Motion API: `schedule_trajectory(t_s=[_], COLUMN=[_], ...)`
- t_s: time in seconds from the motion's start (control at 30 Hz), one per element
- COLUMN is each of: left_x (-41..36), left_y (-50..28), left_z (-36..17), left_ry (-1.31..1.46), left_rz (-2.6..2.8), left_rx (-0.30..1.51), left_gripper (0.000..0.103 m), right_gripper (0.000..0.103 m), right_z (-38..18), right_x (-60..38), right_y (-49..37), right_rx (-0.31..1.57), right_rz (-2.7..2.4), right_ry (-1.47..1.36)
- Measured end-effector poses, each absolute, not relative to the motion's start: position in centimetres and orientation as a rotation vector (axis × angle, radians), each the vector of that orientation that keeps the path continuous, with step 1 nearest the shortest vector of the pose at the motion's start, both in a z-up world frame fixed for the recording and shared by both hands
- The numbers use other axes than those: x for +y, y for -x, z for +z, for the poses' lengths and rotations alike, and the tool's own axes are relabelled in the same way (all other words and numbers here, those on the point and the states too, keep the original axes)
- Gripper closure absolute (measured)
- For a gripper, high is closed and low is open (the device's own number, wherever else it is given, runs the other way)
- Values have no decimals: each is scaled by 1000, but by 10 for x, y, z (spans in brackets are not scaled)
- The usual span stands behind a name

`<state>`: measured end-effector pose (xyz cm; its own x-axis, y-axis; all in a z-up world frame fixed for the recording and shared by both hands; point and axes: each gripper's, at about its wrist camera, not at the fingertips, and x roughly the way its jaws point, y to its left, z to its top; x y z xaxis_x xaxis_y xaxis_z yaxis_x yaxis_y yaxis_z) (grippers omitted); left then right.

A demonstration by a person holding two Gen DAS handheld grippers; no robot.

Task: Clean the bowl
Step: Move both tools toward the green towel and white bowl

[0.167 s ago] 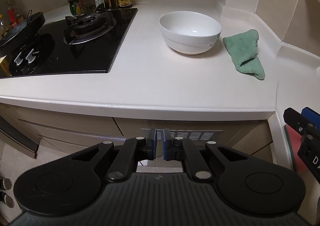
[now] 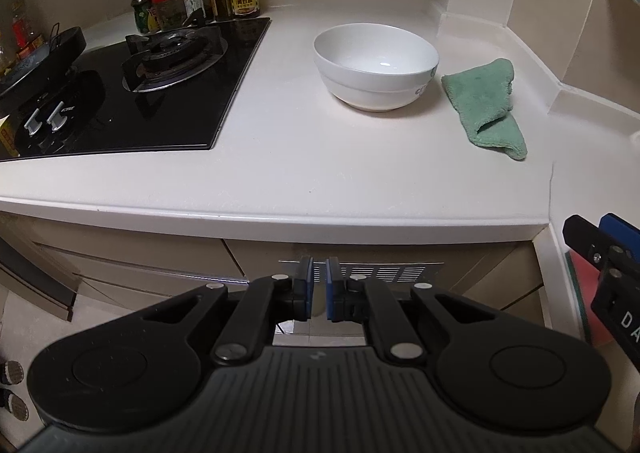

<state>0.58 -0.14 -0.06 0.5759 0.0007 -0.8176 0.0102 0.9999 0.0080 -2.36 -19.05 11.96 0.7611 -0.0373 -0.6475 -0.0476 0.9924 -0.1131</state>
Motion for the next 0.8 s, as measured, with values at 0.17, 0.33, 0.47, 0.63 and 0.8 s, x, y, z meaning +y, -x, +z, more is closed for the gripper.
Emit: schedule_trajectory(t_s=[0.17,0.33,0.47,0.63,0.8], left_x=[-3,-4,-3,0,2], left_y=[-12,-17,-24,-36,-53], left_z=[-1,-2,-3,-3,-3], left_ry=[-19,-27,-28,-31,-32], left_rz=[-14,-22,-25,-28,-33], left_rx=[961,964,966,970,974], left_gripper=[97,97,97,97,97], right_gripper=[73,73,73,73,73], right_z=[121,117,114,113,112], right_x=[-189,-187,-188,-188,-190], right_y=[19,12,0,-10,-20], right_rx=[701,697,698,700,707], right_rz=[4,5,8,10,9], right_ry=[129,130,135,137,141])
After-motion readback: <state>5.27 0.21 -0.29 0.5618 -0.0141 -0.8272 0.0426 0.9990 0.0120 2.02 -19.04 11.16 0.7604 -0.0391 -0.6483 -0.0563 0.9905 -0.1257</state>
